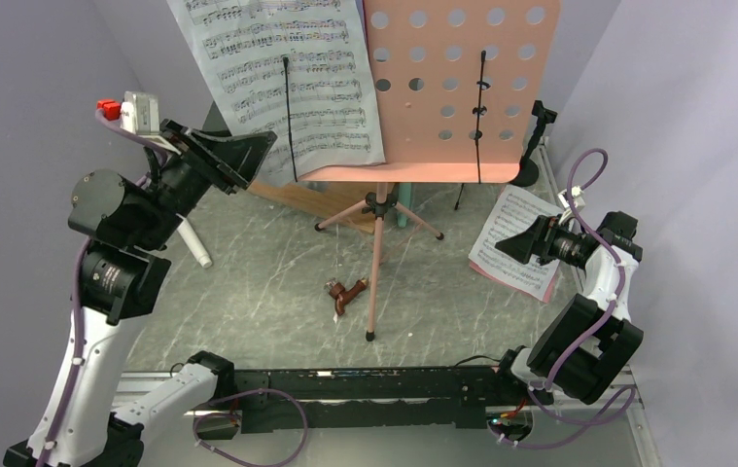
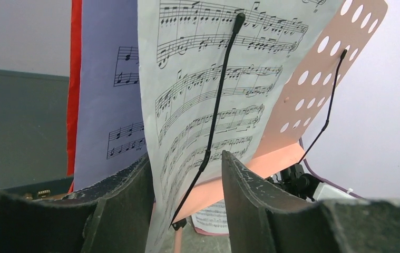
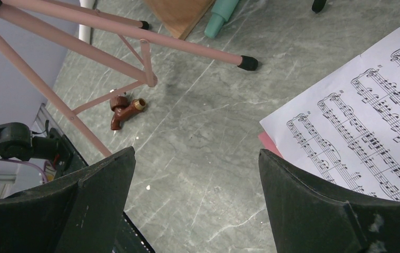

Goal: Pack up the instrument practice props
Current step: Pick up the sheet music from the music stand.

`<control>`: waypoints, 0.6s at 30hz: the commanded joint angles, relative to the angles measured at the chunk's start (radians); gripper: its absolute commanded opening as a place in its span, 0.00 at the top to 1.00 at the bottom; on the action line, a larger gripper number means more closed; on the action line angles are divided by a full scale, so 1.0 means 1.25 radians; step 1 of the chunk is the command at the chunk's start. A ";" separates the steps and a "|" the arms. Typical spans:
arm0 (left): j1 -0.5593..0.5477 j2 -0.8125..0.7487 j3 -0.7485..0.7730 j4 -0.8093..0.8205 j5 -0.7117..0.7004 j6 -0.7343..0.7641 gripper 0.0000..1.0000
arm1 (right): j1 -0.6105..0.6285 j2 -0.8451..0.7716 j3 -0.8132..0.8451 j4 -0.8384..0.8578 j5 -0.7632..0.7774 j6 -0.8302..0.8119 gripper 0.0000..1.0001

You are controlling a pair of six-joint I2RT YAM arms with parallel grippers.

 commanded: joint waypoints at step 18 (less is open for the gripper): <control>0.002 0.019 0.072 -0.026 -0.100 0.080 1.00 | 0.003 0.006 0.010 -0.011 -0.013 -0.029 0.10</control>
